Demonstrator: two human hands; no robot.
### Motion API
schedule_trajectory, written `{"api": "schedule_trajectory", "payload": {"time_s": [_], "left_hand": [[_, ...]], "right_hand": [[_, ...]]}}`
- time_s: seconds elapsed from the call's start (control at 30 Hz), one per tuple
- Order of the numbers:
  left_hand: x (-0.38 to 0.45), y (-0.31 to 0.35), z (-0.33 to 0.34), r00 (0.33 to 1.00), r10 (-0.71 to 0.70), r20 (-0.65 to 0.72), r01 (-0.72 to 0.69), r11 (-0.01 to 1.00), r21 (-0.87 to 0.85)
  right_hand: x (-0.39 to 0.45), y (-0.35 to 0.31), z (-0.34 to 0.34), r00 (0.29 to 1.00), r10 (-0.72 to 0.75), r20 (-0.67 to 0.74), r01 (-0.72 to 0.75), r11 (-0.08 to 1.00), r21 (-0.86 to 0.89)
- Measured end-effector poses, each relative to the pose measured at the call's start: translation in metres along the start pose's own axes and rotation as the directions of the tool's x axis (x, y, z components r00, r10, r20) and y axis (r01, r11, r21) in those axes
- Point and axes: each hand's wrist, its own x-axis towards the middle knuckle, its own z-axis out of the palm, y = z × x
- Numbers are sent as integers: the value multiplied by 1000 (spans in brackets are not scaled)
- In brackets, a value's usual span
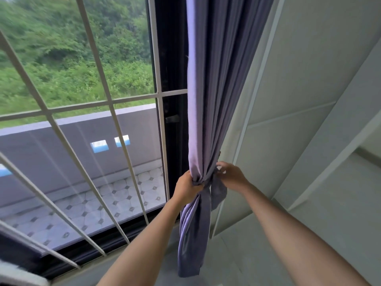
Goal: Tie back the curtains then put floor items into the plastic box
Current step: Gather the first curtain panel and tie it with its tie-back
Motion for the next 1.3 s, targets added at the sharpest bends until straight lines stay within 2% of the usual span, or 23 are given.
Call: {"api": "schedule_trajectory", "payload": {"time_s": [0.07,0.13,0.23,0.3,0.43,0.53,0.6,0.7,0.8,0.83,0.9,0.97,1.03,1.1,1.17,1.3], "left_hand": [[-1,0,0,1000,7,-2,-7,1000,-18],[-3,0,-2,1000,12,0,-12,999,-39],[-4,1,0,1000,28,-8,-29,999,-44],[-5,0,1,999,44,-18,-44,999,-32],[-8,1,5,996,83,-45,-84,996,-15],[-11,2,9,993,97,-65,-98,995,-9],[-11,0,9,993,88,-74,-88,996,-6],[-10,-2,6,993,82,-81,-82,997,6],[-9,-2,6,994,76,-73,-76,997,-6],[-9,-1,7,995,74,-70,-75,997,-10],[-9,-3,9,995,74,-71,-75,997,-14],[-9,-5,9,994,81,-71,-83,996,-20],[-8,-5,10,993,88,-76,-91,995,-36],[-8,-4,12,992,93,-86,-98,994,-48],[-9,-4,14,994,64,-94,-72,994,-84],[-7,-12,16,994,17,-107,-35,985,-168]], "right_hand": [[7,-4,-10,999,20,42,-25,995,101],[14,-6,-14,998,24,54,-30,993,112],[20,-13,-16,997,-4,80,0,999,42],[21,-20,-19,994,31,101,-31,1000,1],[31,-33,-21,982,20,189,-19,1000,-7],[37,-40,-17,988,-1,157,-6,999,48],[40,-44,-21,971,1,241,-11,999,40],[47,-41,-30,950,45,309,-36,999,-35],[59,-31,-33,942,113,316,-111,994,-24],[63,-28,-30,936,131,326,-144,989,17],[57,-25,-29,924,166,345,-258,935,242],[53,-16,-24,908,239,345,-384,805,453],[51,-1,-16,883,294,365,-461,689,559],[47,11,-8,860,302,410,-507,593,626],[38,20,-3,857,291,426,-514,547,661],[3,26,8,881,239,408,-468,576,671]]}}
